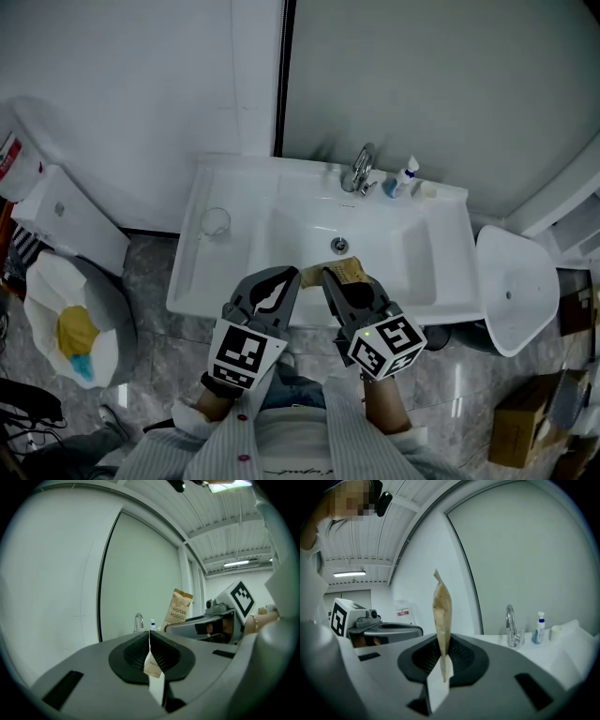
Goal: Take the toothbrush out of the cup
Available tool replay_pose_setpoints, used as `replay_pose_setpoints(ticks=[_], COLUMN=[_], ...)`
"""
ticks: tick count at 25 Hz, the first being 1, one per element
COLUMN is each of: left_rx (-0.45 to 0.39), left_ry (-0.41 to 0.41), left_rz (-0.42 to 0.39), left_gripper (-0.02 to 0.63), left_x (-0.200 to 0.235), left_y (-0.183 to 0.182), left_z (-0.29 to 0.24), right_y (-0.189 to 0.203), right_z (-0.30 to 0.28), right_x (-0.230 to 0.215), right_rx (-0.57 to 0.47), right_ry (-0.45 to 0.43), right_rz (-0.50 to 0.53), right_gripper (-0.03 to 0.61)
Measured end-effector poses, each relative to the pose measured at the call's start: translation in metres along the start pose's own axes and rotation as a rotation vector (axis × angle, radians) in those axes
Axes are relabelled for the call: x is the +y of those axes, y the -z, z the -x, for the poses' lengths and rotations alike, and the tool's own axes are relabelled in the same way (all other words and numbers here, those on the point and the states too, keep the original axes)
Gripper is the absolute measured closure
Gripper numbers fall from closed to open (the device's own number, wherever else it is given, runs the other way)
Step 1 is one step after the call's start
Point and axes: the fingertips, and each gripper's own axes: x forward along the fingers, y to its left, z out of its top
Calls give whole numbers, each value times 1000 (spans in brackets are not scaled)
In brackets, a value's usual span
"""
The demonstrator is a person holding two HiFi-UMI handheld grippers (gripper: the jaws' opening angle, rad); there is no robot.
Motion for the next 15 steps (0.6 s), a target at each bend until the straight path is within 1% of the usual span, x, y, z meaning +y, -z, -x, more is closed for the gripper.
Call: replay_pose_setpoints(ticks=[15], left_rx=[0], left_ry=[20], left_rz=[1], left_gripper=[594], left_x=[14], left_y=[0], left_z=[2], right_y=[-1], right_z=[-16], right_x=[11], right_rx=[26], right_ry=[-18], right_rz=[5], right_gripper=[531])
